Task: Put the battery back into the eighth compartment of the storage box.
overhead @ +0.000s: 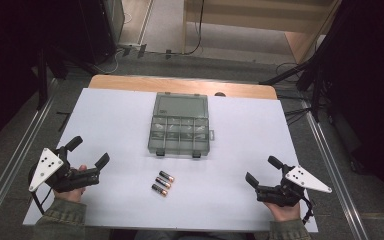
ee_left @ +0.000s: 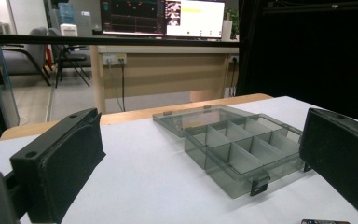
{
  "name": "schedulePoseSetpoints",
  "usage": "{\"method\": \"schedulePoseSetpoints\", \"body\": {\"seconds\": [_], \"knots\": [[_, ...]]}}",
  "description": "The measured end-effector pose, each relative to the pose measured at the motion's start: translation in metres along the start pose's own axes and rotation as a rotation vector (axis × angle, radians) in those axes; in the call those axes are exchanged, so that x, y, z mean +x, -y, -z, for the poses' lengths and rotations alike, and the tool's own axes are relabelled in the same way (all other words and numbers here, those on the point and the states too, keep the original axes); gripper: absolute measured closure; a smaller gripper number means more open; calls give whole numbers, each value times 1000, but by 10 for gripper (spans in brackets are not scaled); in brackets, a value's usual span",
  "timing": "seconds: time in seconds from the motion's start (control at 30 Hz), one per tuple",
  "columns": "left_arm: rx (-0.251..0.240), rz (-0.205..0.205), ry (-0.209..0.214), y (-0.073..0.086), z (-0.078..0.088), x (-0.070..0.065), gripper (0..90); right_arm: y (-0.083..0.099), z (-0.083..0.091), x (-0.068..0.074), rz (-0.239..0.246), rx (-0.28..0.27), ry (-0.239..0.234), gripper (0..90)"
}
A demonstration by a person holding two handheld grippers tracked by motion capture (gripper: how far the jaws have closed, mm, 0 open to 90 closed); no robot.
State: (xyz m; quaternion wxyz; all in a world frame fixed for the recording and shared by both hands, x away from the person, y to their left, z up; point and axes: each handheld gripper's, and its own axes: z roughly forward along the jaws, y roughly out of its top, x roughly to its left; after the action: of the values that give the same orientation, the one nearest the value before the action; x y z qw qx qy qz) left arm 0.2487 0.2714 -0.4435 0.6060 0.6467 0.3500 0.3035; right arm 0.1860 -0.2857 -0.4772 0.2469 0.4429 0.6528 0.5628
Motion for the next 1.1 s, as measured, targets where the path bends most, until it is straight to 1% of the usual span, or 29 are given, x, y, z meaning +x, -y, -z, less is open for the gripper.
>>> {"method": "schedulePoseSetpoints", "body": {"seconds": [0.17, 0.33, 0.47, 0.6, 0.7, 0.73, 0.77, 0.8, 0.9, 0.93, 1.0, 1.1], "knots": [[1, 0, -2, 0, 0, 0, 0, -1, 0, 1, -9, 11, -3, 0], [2, 0, -3, 0, 0, 0, 0, -3, -1, 3, 0, 17, -9, 0], [7, -4, -5, 1, 0, -1, 0, -6, -4, 7, 0, 24, -24, 0], [9, -5, -1, 1, 0, -1, 0, -9, -8, 12, 19, 48, -44, 0], [9, -5, -2, 1, 0, -1, 0, -10, -12, 16, 30, 74, -52, 0], [9, -5, -2, 1, 0, -1, 0, -10, -12, 16, 30, 74, -52, 0], [9, -5, -2, 1, 0, -1, 0, -11, -14, 17, 36, 84, -52, 0], [9, -5, -3, 1, 1, -1, 0, -13, -17, 19, 44, 106, -57, 0], [9, -5, -3, 1, 1, -1, 0, -14, -20, 21, 50, 124, -65, 0], [10, -5, -5, 1, 1, -1, 0, -15, -21, 21, 60, 128, -68, 0], [10, -5, -5, 1, 1, -1, 0, -15, -24, 23, 57, 142, -71, 0], [11, -6, -3, 1, 0, -2, 0, -15, -27, 25, 67, 154, -77, 0]]}}
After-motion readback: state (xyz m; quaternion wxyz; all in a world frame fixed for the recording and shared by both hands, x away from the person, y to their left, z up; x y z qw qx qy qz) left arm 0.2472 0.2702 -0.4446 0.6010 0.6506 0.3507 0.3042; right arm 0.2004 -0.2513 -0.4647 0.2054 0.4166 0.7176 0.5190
